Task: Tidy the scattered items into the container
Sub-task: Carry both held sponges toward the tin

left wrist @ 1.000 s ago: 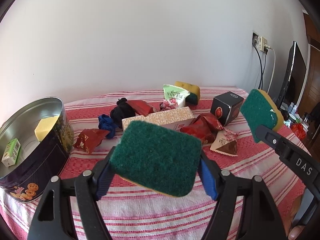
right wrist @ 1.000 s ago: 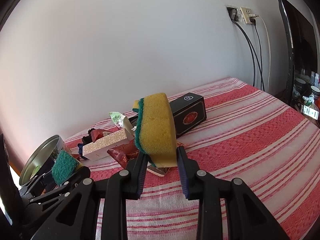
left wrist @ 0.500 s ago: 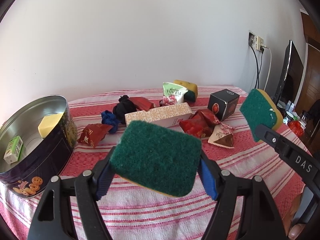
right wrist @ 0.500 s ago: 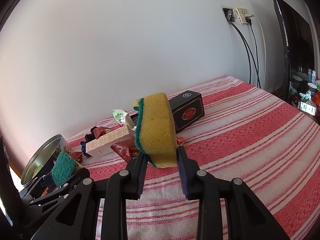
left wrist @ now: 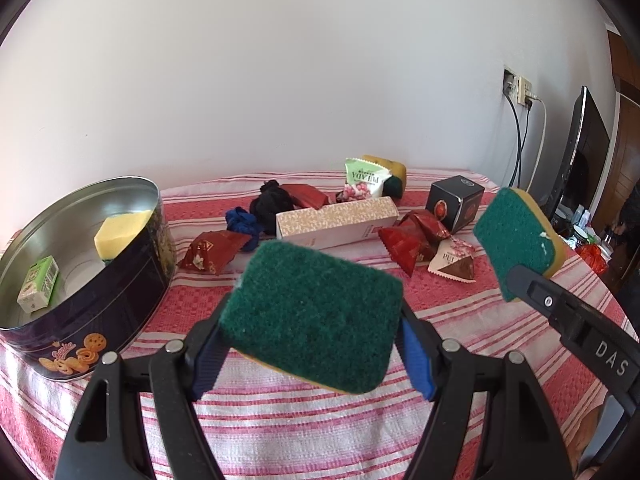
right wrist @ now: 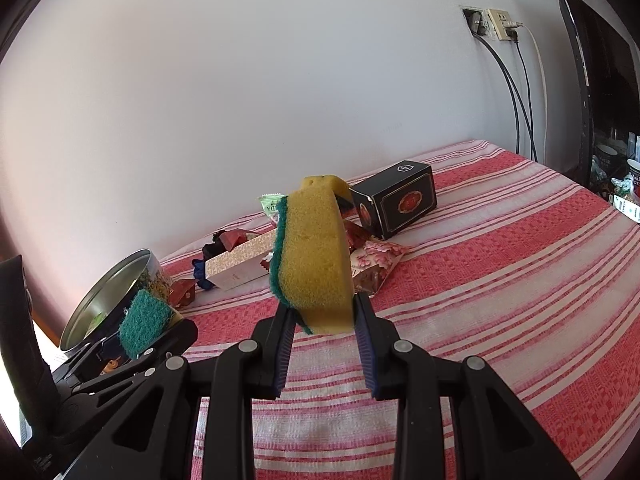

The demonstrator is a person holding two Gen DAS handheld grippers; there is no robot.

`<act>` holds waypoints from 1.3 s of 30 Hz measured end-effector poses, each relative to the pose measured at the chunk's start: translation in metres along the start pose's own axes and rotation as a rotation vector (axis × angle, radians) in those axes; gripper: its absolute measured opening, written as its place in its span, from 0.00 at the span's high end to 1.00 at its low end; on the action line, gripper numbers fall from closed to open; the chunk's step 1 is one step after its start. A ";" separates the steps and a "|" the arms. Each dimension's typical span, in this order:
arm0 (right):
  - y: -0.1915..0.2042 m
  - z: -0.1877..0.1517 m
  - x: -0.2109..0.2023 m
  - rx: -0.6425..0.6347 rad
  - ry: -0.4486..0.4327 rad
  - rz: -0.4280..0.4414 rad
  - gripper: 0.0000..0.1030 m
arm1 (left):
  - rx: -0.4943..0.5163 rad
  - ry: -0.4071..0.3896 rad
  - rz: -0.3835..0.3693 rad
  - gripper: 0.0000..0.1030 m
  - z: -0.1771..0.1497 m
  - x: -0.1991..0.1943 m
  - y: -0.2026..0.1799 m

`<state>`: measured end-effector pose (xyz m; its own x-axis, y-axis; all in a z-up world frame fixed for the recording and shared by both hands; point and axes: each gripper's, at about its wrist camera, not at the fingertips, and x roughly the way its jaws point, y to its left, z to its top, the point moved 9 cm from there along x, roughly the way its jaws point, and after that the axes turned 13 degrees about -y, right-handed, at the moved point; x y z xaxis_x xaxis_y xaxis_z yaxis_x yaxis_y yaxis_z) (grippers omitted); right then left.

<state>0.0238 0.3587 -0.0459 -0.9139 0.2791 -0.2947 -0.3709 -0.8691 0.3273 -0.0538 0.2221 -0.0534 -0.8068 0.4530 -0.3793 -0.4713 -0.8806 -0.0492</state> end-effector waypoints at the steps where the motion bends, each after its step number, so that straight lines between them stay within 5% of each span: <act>1: 0.002 -0.001 -0.001 0.000 0.001 0.003 0.69 | -0.002 0.001 0.000 0.28 -0.001 -0.001 0.001; 22: 0.044 -0.019 -0.022 -0.004 0.013 0.069 0.69 | -0.062 0.015 0.047 0.28 -0.017 -0.030 0.042; 39: 0.114 -0.046 -0.031 -0.075 0.062 0.191 0.69 | -0.161 0.027 0.118 0.28 -0.031 -0.058 0.098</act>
<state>0.0172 0.2325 -0.0410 -0.9537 0.0826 -0.2891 -0.1763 -0.9326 0.3150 -0.0423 0.1048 -0.0648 -0.8423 0.3431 -0.4156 -0.3091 -0.9393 -0.1491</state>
